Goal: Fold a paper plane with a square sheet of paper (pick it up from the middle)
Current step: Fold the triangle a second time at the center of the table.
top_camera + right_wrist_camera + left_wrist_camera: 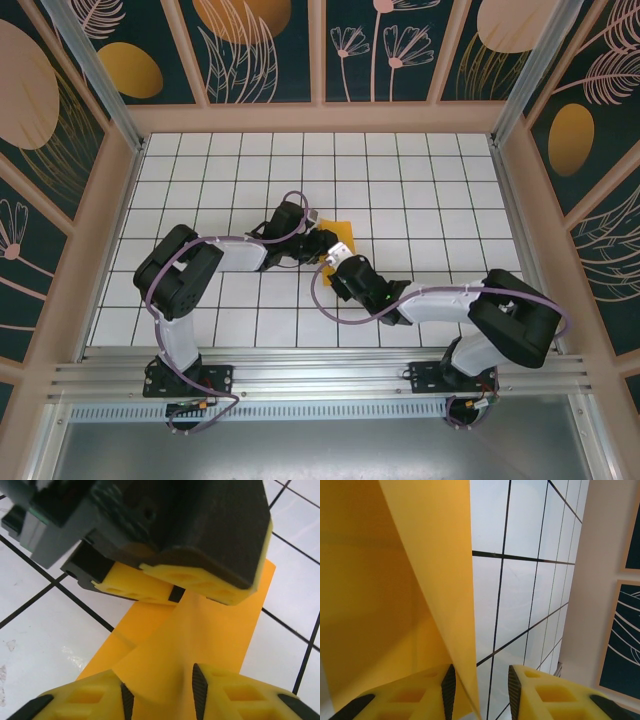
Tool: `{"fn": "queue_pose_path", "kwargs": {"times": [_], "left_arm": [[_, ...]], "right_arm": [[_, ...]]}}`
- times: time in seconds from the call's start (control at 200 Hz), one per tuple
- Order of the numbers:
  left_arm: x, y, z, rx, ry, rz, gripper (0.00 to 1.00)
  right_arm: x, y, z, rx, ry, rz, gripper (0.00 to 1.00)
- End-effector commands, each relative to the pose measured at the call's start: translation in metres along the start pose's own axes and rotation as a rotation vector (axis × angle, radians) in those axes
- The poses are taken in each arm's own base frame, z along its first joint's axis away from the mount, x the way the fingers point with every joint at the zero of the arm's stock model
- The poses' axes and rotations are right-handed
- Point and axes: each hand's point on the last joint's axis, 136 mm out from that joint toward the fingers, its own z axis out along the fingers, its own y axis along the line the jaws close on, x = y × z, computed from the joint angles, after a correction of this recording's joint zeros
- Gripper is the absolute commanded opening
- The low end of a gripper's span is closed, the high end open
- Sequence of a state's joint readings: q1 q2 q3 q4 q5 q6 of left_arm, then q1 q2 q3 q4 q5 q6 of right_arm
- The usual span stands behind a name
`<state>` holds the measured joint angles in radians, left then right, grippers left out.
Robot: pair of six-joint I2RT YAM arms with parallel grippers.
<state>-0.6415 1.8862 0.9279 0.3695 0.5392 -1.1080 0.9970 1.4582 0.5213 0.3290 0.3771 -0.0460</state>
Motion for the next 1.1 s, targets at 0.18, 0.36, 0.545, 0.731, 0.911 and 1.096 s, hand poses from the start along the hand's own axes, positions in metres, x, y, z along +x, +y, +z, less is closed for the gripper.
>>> {"fn": "queue_pose_path", "kwargs": {"times": [0.18,0.36,0.545,0.731,0.911,1.096], "left_arm": [[-0.001,-0.002,0.004,-0.009,0.012,0.016,0.37],[-0.001,-0.001,0.004,-0.01,0.009,0.015,0.37],[-0.001,-0.001,0.004,-0.009,0.011,0.017,0.37],[-0.002,-0.002,0.003,-0.012,0.008,0.016,0.37],[-0.002,-0.002,0.004,-0.016,0.007,0.017,0.37],[-0.003,-0.002,0.002,-0.025,0.001,0.02,0.37]], "right_arm": [[-0.009,0.005,0.006,0.013,-0.021,-0.007,0.29],[-0.014,0.015,-0.001,-0.033,-0.052,0.005,0.43],[-0.01,0.011,0.002,0.01,-0.045,0.0,0.47],[-0.016,0.005,0.001,0.038,-0.066,0.003,0.4],[-0.014,0.002,-0.003,0.039,-0.06,-0.002,0.24],[-0.012,0.0,-0.004,0.039,-0.057,0.009,0.1]]}}
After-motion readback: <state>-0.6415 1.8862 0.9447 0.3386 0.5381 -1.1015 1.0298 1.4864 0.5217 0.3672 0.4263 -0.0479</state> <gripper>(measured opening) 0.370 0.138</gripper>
